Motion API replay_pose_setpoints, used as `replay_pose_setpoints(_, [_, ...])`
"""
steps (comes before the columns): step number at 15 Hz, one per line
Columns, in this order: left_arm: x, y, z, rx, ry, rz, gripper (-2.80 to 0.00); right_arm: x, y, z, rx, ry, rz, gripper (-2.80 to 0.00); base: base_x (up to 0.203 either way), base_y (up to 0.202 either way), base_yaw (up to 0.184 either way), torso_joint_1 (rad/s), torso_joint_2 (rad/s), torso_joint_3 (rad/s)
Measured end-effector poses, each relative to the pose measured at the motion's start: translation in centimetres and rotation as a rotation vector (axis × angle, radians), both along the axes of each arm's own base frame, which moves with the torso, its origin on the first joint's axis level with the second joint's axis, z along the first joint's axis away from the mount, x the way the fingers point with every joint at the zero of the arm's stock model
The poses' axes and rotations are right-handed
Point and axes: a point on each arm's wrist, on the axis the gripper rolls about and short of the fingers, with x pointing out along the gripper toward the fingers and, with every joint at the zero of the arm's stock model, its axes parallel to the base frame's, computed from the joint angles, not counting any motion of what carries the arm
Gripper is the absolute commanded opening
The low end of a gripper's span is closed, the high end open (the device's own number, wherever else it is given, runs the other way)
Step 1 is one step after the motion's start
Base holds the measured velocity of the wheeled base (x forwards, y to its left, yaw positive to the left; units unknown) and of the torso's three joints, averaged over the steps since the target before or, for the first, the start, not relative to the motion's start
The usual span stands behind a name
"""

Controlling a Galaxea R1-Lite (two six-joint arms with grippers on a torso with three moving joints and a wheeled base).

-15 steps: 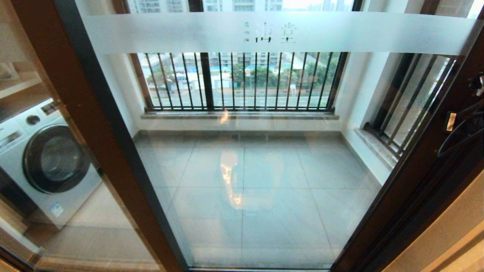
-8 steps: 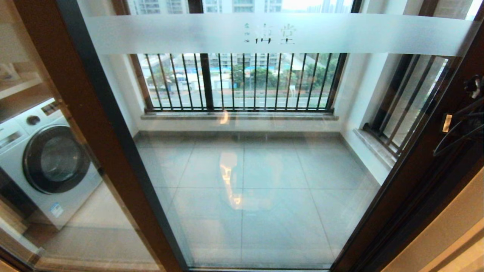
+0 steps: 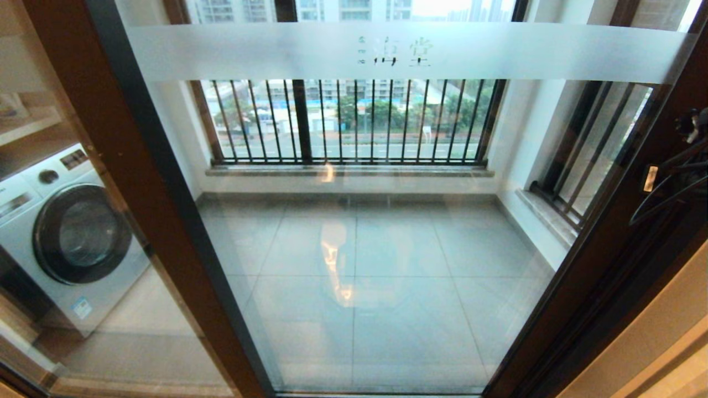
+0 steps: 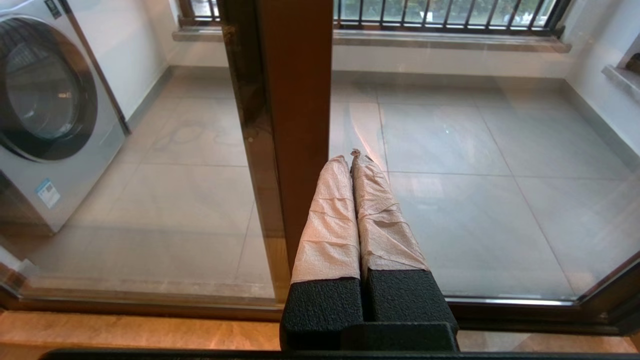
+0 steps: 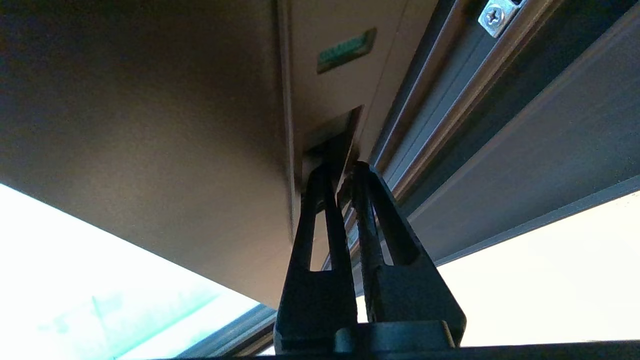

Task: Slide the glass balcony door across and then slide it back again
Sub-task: Close the slid door

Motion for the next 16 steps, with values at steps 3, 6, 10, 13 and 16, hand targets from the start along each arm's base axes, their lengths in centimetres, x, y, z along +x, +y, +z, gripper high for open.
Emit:
replay_pose_setpoints(3, [0.0, 0.0, 0.0, 0.0, 0.0, 0.0, -2.8, 0.1, -0.2, -0.1, 0.0, -0.001, -0.004, -2.8, 0.0, 0.0, 0.0, 0.0, 0.0, 0.0])
replay_pose_setpoints(6, [0.0, 0.0, 0.0, 0.0, 0.0, 0.0, -2.8, 0.3, -0.4, -0.1, -0.002, -0.003, -0.01, -2.8, 0.0, 0.0, 0.0, 0.0, 0.0, 0.0])
replay_pose_setpoints(10, [0.0, 0.0, 0.0, 0.0, 0.0, 0.0, -2.8, 0.5, -1.0, -0.2, -0.003, -0.006, -0.024, -2.8, 0.0, 0.0, 0.0, 0.0, 0.0, 0.0])
replay_pose_setpoints(13, [0.0, 0.0, 0.0, 0.0, 0.0, 0.0, -2.8, 0.7, -1.4, -0.2, -0.008, -0.013, -0.036, -2.8, 0.0, 0.0, 0.0, 0.0, 0.0, 0.0])
replay_pose_setpoints(16, [0.0, 0.0, 0.0, 0.0, 0.0, 0.0, -2.8, 0.8, -1.9, -0.3, -0.011, -0.02, -0.047, -2.8, 0.0, 0.0, 0.0, 0.0, 0.0, 0.0])
